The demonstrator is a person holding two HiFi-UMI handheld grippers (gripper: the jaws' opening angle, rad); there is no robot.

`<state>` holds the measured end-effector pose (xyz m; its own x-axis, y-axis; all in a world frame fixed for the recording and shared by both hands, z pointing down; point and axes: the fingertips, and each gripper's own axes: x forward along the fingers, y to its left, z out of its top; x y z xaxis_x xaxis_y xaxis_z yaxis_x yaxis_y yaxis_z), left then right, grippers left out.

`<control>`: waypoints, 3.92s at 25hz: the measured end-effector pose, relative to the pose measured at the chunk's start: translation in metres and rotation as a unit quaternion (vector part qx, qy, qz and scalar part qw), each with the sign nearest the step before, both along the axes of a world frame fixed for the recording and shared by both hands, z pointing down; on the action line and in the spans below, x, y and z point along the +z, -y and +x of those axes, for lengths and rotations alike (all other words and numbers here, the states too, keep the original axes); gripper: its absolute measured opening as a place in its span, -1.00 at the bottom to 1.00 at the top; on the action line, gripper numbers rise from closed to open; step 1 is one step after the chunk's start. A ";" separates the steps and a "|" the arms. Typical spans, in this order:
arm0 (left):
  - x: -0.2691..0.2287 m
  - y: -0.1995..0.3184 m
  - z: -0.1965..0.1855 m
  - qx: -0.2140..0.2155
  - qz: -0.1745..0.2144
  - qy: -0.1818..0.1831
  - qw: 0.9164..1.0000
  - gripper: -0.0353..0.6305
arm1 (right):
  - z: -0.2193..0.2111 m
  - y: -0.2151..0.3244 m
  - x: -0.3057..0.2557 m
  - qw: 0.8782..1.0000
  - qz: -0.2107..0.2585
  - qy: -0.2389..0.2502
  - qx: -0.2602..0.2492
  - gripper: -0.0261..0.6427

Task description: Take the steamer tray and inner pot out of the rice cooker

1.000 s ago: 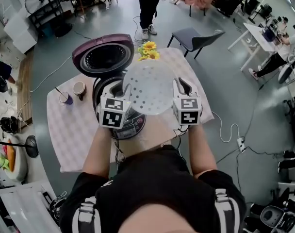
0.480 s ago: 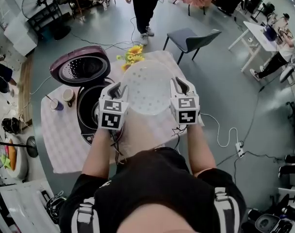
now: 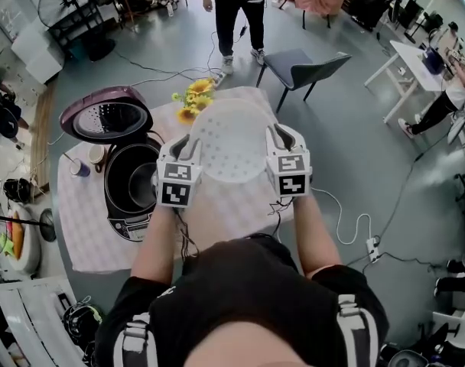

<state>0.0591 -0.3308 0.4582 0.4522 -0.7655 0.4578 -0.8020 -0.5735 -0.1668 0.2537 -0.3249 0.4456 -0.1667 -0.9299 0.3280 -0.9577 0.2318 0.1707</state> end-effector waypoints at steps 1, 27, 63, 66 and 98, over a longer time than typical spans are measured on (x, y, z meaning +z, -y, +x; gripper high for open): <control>0.002 0.003 0.004 -0.004 0.000 -0.001 1.000 -0.61 | 0.004 0.004 0.002 1.000 0.000 0.000 -0.003 -0.75; 0.148 0.109 0.045 -0.058 -0.086 0.002 0.995 -0.61 | 0.045 0.136 0.144 0.993 -0.112 -0.002 -0.021 -0.78; 0.248 0.152 0.043 -0.091 -0.097 0.073 0.988 -0.65 | 0.049 0.171 0.239 0.986 -0.163 0.036 -0.010 -0.83; 0.215 0.142 0.040 -0.104 -0.076 0.034 0.991 -0.68 | 0.042 0.157 0.212 0.989 -0.138 0.045 -0.010 -0.83; -0.073 -0.053 -0.112 -0.090 0.135 -0.119 0.979 -0.88 | -0.155 -0.035 -0.082 0.973 0.142 0.153 -0.096 -0.92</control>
<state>-0.0527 -0.2778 0.3852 0.3675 -0.9216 0.1247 -0.9210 -0.3793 -0.0888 0.0988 -0.2896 0.3639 -0.3952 -0.9181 -0.0302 -0.9177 0.3960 -0.0324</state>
